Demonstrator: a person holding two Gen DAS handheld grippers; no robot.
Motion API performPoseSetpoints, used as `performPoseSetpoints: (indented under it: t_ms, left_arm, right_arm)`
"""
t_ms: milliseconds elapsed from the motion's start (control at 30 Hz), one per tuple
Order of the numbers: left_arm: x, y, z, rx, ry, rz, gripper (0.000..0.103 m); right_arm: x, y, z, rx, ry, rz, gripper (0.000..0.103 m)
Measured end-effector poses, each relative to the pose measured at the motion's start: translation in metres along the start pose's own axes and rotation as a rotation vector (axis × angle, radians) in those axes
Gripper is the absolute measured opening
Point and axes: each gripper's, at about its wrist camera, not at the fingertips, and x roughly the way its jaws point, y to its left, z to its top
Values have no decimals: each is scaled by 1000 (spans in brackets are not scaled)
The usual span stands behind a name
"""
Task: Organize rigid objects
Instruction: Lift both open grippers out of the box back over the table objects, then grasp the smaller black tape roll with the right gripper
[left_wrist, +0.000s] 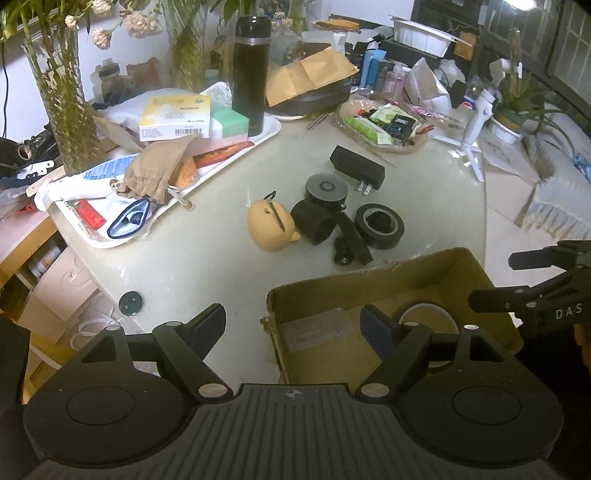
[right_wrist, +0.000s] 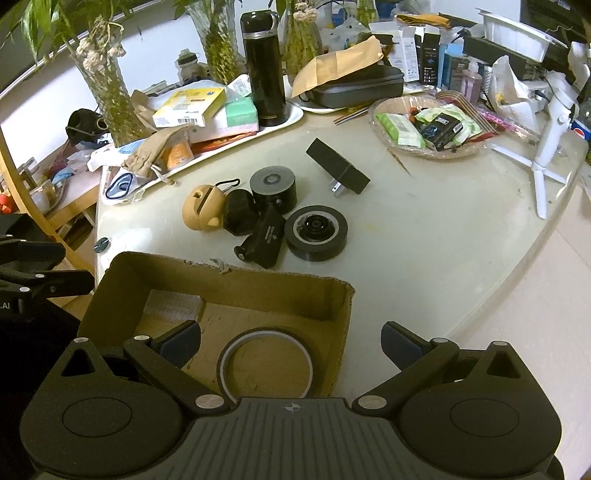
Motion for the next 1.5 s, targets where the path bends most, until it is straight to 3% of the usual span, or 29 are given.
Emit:
performPoseSetpoints:
  t_ms: [933, 1500]
  left_arm:
    - [22, 10, 22, 10, -11, 12, 80]
    - [55, 23, 39, -17, -3, 11, 80]
  right_arm:
    - [16, -22, 25, 7, -26, -7, 103]
    - [79, -25, 72, -91, 21, 7, 102]
